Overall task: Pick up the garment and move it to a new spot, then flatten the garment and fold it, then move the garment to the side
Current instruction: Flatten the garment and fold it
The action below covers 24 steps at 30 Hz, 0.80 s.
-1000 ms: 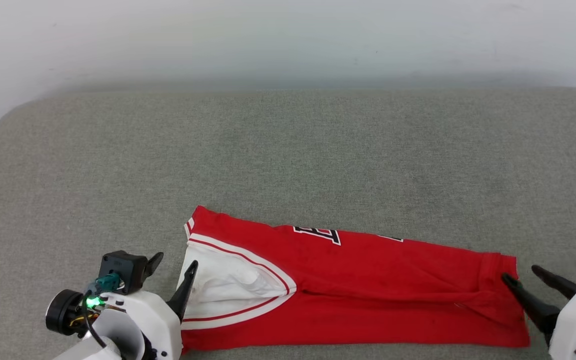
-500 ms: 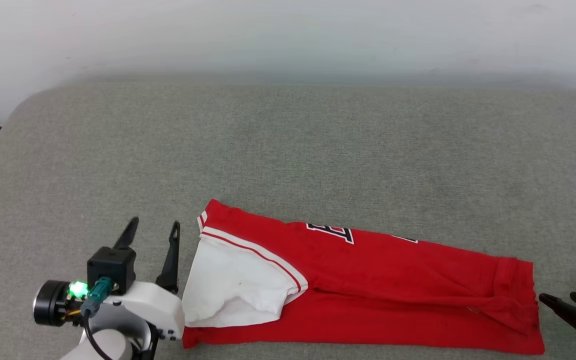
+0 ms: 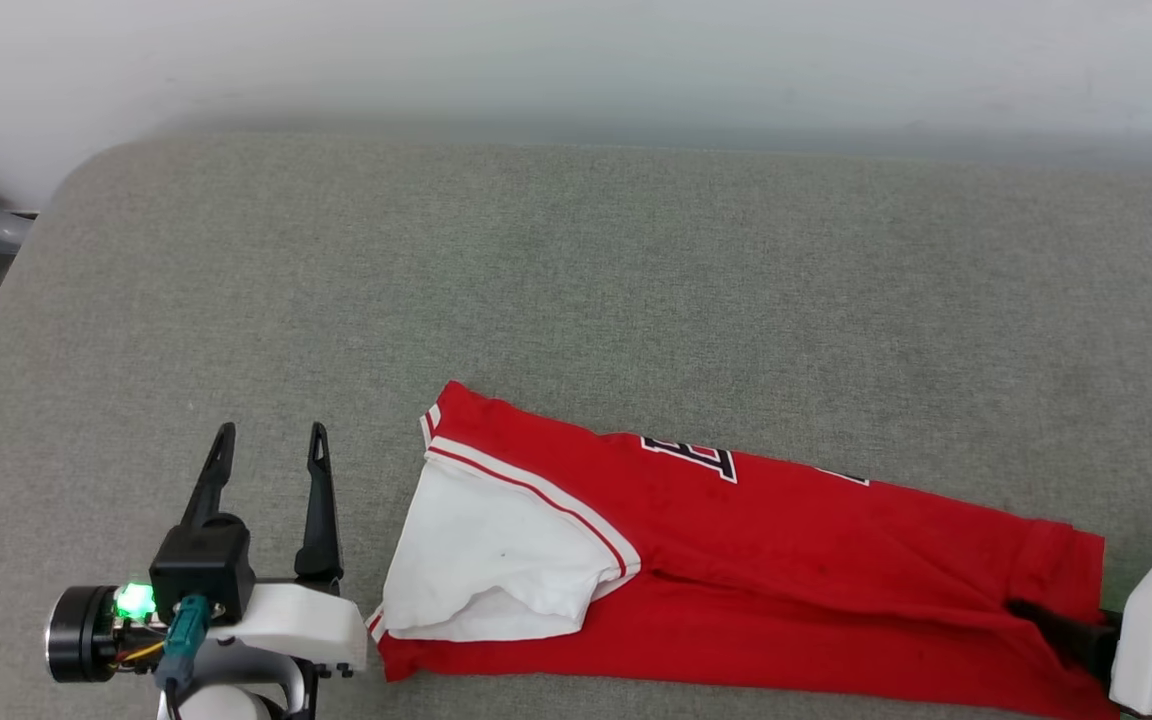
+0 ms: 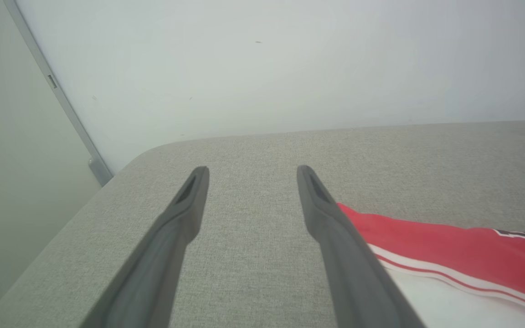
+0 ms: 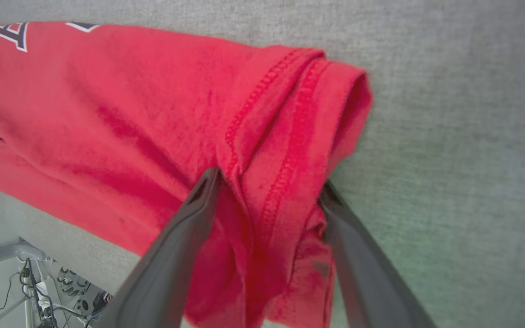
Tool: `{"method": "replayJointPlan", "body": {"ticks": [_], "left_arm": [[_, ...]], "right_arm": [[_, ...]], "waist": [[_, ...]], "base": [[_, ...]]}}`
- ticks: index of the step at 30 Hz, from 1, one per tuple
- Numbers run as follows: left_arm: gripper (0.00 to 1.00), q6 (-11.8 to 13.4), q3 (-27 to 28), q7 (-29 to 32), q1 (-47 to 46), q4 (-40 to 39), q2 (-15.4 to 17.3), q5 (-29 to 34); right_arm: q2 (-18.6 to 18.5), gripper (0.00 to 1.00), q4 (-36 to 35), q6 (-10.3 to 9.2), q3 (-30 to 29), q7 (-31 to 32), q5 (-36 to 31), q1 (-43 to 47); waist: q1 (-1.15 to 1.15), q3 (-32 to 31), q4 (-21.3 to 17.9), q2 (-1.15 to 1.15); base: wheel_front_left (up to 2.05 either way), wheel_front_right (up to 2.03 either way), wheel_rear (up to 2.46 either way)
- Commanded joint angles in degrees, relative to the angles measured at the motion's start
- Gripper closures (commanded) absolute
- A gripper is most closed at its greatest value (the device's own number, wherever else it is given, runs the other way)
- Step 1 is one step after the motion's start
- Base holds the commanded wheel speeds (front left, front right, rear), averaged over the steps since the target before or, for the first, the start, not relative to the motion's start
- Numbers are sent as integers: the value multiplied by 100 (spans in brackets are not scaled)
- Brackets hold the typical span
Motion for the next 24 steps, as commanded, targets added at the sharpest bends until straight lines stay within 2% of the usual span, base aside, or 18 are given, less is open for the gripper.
{"method": "replayJointPlan", "body": {"ticks": [1,6,11,12,13,14,24], "left_arm": [[0,-49,179,-25,164,-51,-170,202],[0,-221,760,-24,528,-188,-600,799],[0,-417,1250,-20,929,-339,-997,1296],[0,-466,1323,-20,987,-353,-1048,1407],[0,-519,1371,-20,1061,-357,-1125,1478],[0,-570,1428,-20,1125,-357,-1202,1548],[0,-949,1859,-20,1404,-251,-1669,2136]], "right_arm": [[131,0,64,-3,196,-66,84,-31],[248,0,130,-2,563,-398,196,-86],[216,0,235,-2,885,-835,196,-179],[201,25,261,-2,945,-917,203,-192],[186,58,297,-2,988,-1030,194,-212],[166,100,341,-2,1034,-1113,180,-235],[-371,100,998,-8,1079,-1565,339,-430]], "waist": [[-1,16,20,0],[-1,18,20,0],[-1,-26,20,0],[-1,-40,22,0],[-1,-59,24,0],[-1,-76,28,0],[-1,-225,71,0]], "base": [[0,0,0],[0,0,0],[0,0,0],[0,0,0],[0,0,0],[0,0,0],[0,0,0]]}}
